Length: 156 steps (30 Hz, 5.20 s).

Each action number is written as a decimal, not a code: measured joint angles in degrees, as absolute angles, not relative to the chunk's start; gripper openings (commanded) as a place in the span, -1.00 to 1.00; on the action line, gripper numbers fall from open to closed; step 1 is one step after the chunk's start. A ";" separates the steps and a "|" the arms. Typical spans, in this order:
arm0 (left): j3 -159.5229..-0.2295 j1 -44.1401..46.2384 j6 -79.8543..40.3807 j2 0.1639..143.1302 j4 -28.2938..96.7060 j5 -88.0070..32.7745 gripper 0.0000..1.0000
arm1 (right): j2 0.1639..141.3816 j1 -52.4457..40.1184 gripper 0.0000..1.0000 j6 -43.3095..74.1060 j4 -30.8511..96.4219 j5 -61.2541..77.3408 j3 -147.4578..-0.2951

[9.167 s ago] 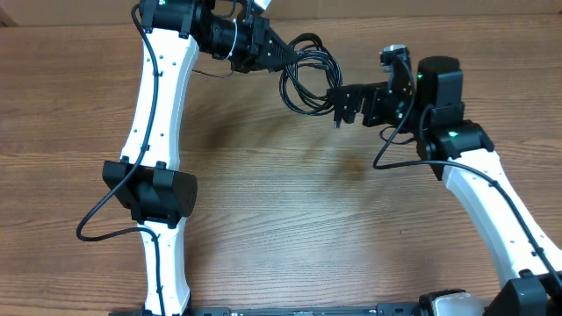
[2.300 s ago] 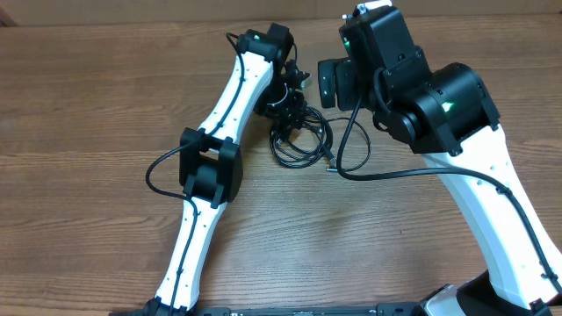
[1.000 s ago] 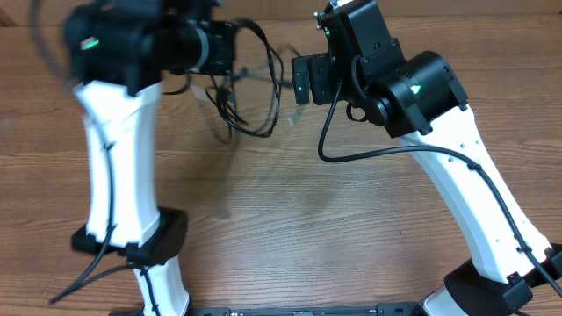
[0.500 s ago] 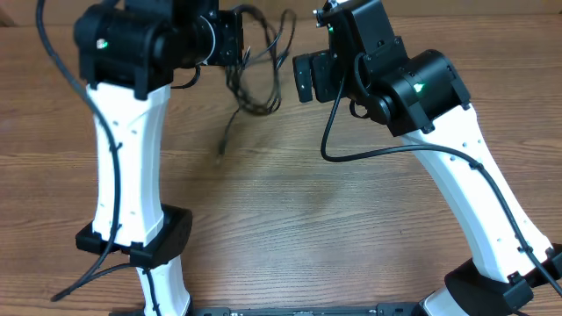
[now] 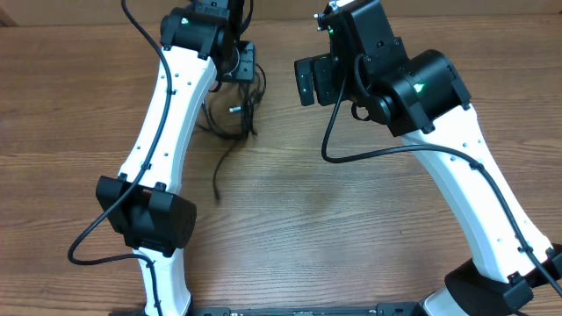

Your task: Untangle cables

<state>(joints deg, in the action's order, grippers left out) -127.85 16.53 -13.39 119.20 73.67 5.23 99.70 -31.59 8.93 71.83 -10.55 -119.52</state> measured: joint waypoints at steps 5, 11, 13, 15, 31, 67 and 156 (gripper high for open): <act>-133.56 16.36 -13.41 119.20 76.53 6.44 1.00 | 99.94 -31.57 0.98 9.02 66.59 -10.66 -118.89; -150.65 14.85 -13.61 117.89 84.27 6.94 0.99 | 104.75 -31.57 0.99 10.07 56.27 -10.26 -112.92; -154.89 14.04 -13.61 116.25 86.80 7.09 1.00 | 107.50 -31.57 0.99 10.41 53.41 -8.91 -110.41; -157.77 13.34 -13.65 114.26 88.75 7.16 1.00 | 110.15 -31.57 1.00 10.50 50.68 -6.44 -108.49; -160.55 12.75 -14.52 107.26 95.48 7.35 1.00 | 129.56 -35.00 1.00 10.90 24.21 23.16 -106.54; -158.98 12.75 -14.50 107.26 96.71 3.42 1.00 | 136.90 -36.84 0.64 8.78 9.13 15.05 -107.00; -162.41 4.80 39.75 133.08 95.92 -76.47 -0.92 | 78.28 -21.08 -0.92 1.43 69.19 3.25 -110.98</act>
<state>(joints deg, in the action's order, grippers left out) -162.41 4.80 39.75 133.08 95.92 -76.47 78.28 -21.08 1.43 69.19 3.25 -110.98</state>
